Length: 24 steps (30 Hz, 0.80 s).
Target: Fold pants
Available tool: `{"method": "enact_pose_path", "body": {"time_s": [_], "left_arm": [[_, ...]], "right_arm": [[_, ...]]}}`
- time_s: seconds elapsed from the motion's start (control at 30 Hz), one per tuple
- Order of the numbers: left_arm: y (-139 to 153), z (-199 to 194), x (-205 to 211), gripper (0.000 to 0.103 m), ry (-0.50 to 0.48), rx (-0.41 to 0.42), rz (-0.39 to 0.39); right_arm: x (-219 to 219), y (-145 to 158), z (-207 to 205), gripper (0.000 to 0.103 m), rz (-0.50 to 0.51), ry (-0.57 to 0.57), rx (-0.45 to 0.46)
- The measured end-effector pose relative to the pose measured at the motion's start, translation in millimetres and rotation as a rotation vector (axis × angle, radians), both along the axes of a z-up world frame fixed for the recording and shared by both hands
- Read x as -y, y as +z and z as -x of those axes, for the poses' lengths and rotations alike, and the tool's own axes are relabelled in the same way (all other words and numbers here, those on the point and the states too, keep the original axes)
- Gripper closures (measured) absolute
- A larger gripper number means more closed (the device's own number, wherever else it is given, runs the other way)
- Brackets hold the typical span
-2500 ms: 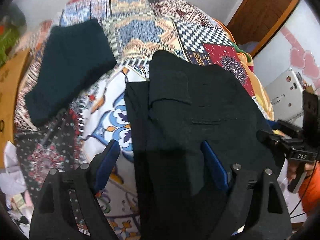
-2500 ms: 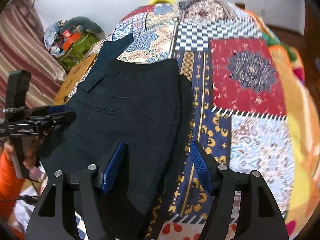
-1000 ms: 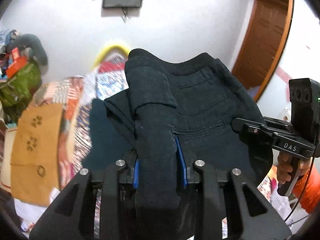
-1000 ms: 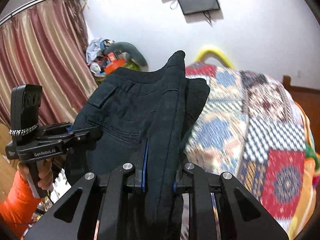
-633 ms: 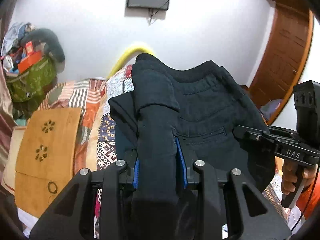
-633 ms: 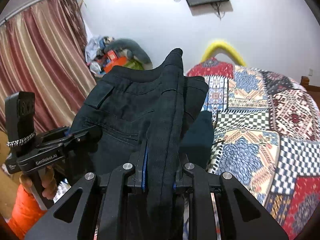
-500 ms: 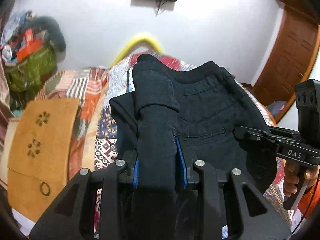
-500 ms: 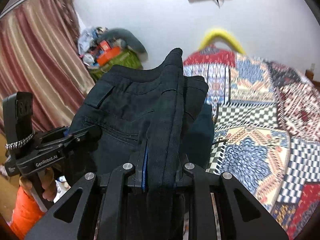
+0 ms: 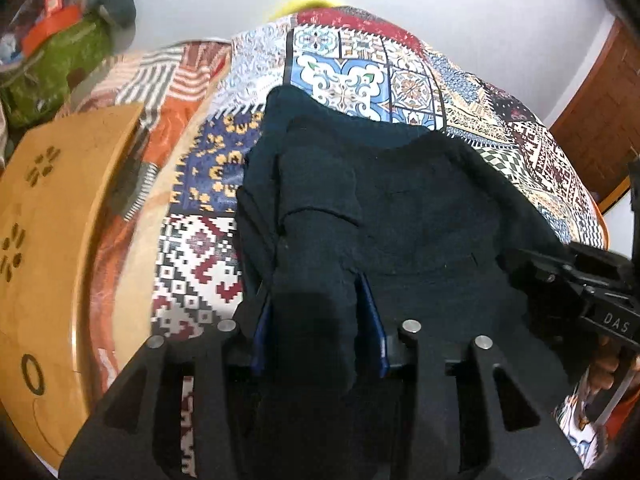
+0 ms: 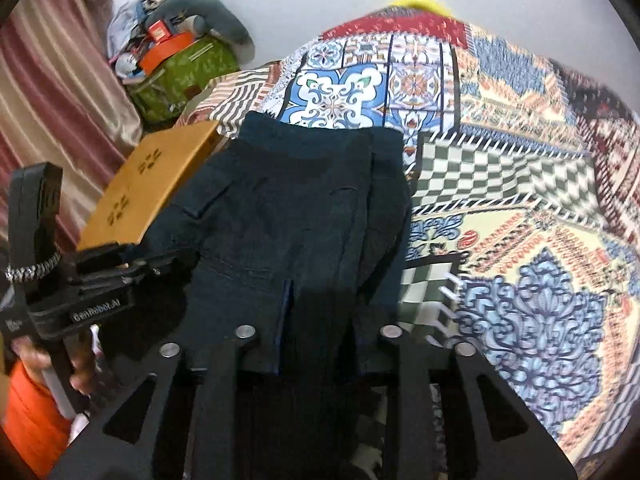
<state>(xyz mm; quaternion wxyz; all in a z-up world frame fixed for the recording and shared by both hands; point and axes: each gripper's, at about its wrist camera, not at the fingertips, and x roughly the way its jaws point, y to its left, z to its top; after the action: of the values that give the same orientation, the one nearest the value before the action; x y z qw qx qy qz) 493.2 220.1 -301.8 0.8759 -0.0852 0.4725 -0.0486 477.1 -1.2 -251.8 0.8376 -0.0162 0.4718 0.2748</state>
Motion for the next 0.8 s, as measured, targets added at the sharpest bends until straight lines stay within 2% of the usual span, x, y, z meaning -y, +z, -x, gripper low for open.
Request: {"method": "enact_pose_path", "body": {"time_s": [0.13,0.17,0.3,0.5,0.63,0.8], "left_arm": [[21.7,21.1,-0.8,0.064,0.016,0.011,-0.035],[29.4,27.1,-0.4,0.064,0.018,0.020,-0.043],[79.5,64.7,9.3,0.064,0.016,0.075,-0.099],[180.9,163.4,43.2,0.064,-0.011,0.303,-0.155],[241.0,236.0,67.8,0.063,-0.018,0.468,-0.150],[284.4,315.5,93.6,0.063,0.000,0.628,-0.171]], "right_arm": [[12.5,19.6,21.7,0.072,0.055,0.006,0.067],[18.9,32.9,32.6,0.072,0.057,0.006,0.092],[34.8,77.6,59.4,0.072,0.020,-0.005,0.182],[64.6,156.9,133.3,0.072,-0.085,-0.016,0.357],[82.2,202.1,185.0,0.072,-0.161,-0.014,0.458],[97.3,242.2,249.1,0.072,-0.248,-0.008,0.573]]}}
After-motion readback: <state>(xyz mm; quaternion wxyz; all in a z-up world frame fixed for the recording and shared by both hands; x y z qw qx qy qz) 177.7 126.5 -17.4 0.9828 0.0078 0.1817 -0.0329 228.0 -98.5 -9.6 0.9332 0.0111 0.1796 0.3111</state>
